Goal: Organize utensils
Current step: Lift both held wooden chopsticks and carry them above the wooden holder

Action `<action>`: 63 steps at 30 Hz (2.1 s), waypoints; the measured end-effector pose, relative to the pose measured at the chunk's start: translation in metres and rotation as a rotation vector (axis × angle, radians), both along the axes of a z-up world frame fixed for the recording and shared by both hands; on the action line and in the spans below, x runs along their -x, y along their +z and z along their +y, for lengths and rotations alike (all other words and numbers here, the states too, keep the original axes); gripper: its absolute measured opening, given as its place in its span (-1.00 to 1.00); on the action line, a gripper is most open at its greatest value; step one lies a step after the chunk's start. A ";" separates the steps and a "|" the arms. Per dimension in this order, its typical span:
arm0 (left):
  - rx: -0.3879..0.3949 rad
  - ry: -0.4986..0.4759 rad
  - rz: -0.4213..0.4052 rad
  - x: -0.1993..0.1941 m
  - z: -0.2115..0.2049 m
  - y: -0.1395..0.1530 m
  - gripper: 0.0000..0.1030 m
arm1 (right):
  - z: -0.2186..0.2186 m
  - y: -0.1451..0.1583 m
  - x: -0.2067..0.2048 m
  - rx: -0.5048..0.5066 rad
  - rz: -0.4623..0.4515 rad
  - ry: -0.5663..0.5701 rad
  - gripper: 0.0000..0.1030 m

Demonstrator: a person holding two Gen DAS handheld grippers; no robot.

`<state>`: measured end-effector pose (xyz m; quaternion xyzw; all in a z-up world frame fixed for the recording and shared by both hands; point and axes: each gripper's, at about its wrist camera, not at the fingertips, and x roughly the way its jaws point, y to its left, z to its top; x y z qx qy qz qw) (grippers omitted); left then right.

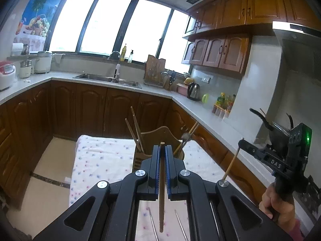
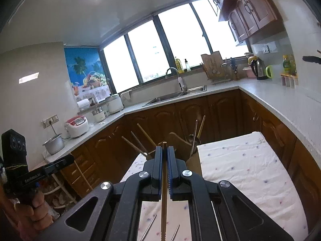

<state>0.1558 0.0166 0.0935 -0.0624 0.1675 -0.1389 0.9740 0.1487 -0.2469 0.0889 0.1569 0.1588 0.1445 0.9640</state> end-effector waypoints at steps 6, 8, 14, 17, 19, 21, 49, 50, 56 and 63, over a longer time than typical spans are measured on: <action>0.021 0.005 -0.052 -0.015 0.000 0.007 -0.94 | -0.008 0.013 -0.016 -0.018 -0.038 -0.024 -0.92; 0.021 0.010 -0.069 -0.023 -0.001 0.010 -0.94 | -0.010 0.018 -0.022 -0.022 -0.054 -0.035 -0.92; 0.024 0.028 -0.128 -0.042 0.001 0.016 -0.94 | -0.012 0.035 -0.038 -0.029 -0.119 -0.062 -0.92; 0.032 0.044 -0.158 -0.052 0.000 0.018 -0.94 | -0.010 0.041 -0.048 -0.028 -0.151 -0.073 -0.92; 0.030 0.047 -0.175 -0.059 0.000 0.019 -0.94 | -0.009 0.047 -0.056 -0.021 -0.176 -0.085 -0.92; 0.030 0.053 -0.194 -0.065 -0.002 0.019 -0.94 | -0.007 0.051 -0.063 -0.014 -0.197 -0.097 -0.92; 0.073 0.155 -0.282 -0.154 -0.021 -0.039 -0.93 | -0.012 0.003 -0.122 0.001 -0.203 -0.159 -0.92; 0.069 0.160 -0.288 -0.154 -0.023 -0.040 -0.94 | -0.012 0.000 -0.124 -0.002 -0.196 -0.158 -0.92; 0.060 0.172 -0.290 -0.158 -0.034 -0.043 -0.94 | -0.013 -0.008 -0.129 -0.011 -0.172 -0.156 -0.92; 0.089 0.170 -0.300 -0.160 -0.034 -0.048 -0.94 | -0.011 -0.004 -0.129 -0.002 -0.198 -0.160 -0.92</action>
